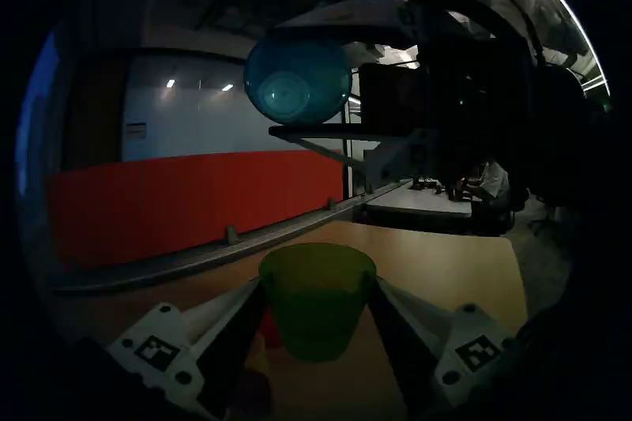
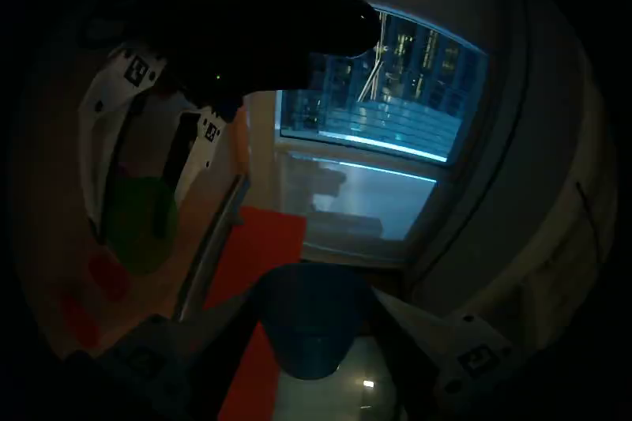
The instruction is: Pour water
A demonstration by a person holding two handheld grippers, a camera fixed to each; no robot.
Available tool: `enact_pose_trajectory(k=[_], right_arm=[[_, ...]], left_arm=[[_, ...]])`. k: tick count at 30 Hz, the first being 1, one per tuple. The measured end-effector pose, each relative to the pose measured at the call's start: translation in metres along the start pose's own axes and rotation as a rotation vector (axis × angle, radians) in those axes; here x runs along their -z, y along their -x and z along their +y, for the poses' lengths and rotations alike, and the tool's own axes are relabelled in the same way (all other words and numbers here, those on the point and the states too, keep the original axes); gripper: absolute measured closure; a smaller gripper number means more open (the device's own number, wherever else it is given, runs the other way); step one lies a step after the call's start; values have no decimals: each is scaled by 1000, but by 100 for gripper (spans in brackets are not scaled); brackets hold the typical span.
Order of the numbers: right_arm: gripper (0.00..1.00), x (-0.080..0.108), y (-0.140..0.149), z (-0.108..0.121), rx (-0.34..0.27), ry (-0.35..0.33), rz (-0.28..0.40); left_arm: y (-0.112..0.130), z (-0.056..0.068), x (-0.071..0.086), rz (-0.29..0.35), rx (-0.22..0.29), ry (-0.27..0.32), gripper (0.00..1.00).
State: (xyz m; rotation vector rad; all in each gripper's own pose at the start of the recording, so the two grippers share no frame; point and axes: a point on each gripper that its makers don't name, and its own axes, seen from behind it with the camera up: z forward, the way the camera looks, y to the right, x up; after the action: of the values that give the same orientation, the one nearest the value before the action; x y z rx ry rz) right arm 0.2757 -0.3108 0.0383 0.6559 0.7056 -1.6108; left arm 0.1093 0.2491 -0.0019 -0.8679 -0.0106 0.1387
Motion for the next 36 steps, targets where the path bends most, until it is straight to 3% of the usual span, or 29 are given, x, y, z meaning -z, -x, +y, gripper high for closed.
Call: enact_pose_trajectory(k=[6, 11, 20, 36], right_arm=[[8, 0, 1, 1, -55, 4, 3], [8, 2, 3, 0, -168, -3, 9], [9, 11, 3, -5, -463, -23, 32], [9, 25, -31, -4, -1061, -93, 133]], left_arm=[[-1, 0, 1, 0, -1, -1, 16], [-2, -1, 1, 3, -2, -2, 16], [-3, -1, 3, -1, -16, -6, 16], [-6, 0, 2, -5, -27, -11, 16]])
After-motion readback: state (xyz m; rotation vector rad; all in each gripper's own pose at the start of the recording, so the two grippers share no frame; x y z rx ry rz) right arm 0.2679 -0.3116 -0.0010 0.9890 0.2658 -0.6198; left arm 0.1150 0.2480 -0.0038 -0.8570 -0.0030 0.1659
